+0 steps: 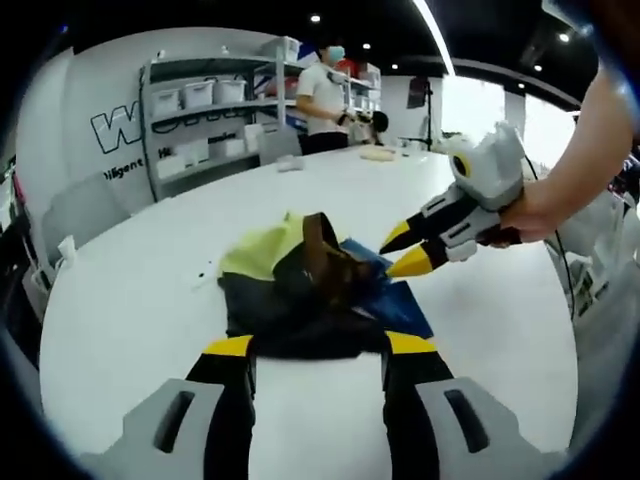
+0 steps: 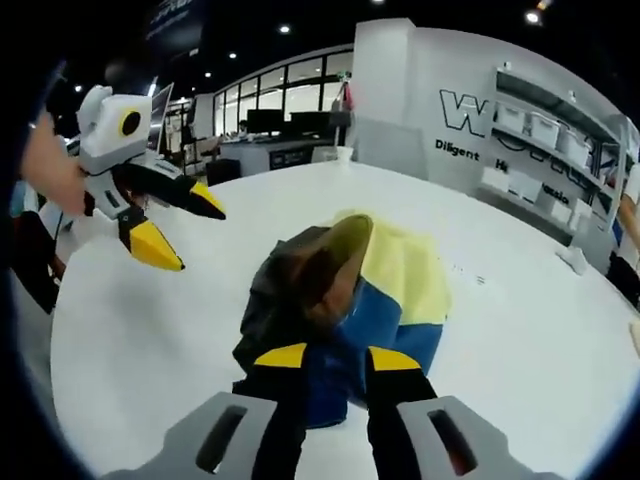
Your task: Fold the garment on the visible template until the final outline fits inside the template.
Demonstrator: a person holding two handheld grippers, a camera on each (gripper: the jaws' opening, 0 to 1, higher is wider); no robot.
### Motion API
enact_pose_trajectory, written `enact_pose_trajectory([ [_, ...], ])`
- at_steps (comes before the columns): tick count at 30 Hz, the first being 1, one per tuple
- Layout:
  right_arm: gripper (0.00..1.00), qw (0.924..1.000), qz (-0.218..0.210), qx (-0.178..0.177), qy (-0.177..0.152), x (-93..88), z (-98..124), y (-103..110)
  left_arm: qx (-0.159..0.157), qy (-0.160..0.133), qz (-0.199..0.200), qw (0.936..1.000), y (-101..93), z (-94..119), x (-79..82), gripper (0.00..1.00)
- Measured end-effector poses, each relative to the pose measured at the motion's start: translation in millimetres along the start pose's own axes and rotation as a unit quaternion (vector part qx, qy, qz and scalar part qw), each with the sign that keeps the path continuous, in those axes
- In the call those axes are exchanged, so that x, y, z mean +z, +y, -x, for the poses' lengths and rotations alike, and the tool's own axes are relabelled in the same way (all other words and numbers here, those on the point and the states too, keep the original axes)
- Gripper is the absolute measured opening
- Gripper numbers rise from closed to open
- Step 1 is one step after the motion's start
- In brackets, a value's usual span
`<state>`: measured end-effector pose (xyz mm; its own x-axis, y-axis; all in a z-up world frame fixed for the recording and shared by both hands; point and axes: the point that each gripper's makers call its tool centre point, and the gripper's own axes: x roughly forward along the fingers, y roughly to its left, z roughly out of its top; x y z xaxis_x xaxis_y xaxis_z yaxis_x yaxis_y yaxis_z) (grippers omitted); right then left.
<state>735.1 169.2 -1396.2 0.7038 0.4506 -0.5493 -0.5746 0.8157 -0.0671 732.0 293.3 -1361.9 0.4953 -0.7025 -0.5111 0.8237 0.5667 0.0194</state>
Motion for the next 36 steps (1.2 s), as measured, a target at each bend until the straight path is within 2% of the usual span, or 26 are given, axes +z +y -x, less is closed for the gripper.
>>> enact_pose_trajectory([
  [6,0.13,1.0,0.005,0.0,0.002,-0.5,-3,-4,-0.001,0.003,-0.02,0.9998,10.3,-20,7.5,0.43],
  [11,0.09,1.0,0.006,-0.001,0.007,-3.5,-6,-8,0.001,0.018,-0.048,0.9987,19.2,-36,4.2,0.35],
  [16,0.06,0.9999,0.01,0.001,0.014,-8.4,-7,-10,-0.005,0.029,-0.073,0.9969,19.4,-49,4.9,0.31],
  [25,0.03,0.9997,0.013,0.006,0.018,-12.6,-9,-10,-0.015,0.048,-0.097,0.994,16.8,-62,-4.7,0.31],
  [30,0.01,0.9996,0.019,0.01,0.021,-13.7,-12,-9,-0.015,0.061,-0.117,0.9911,17.8,-68,-10.0,0.27],
  [32,0.0,0.9995,0.02,0.011,0.023,-14.0,-12,-9,-0.006,0.07,-0.129,0.9892,21.8,-69,-11.5,0.25],
  [36,0.0,0.9993,0.025,0.012,0.024,-13.9,-13,-9,-0.003,0.084,-0.149,0.9852,23.3,-73,-15.3,0.16],
])
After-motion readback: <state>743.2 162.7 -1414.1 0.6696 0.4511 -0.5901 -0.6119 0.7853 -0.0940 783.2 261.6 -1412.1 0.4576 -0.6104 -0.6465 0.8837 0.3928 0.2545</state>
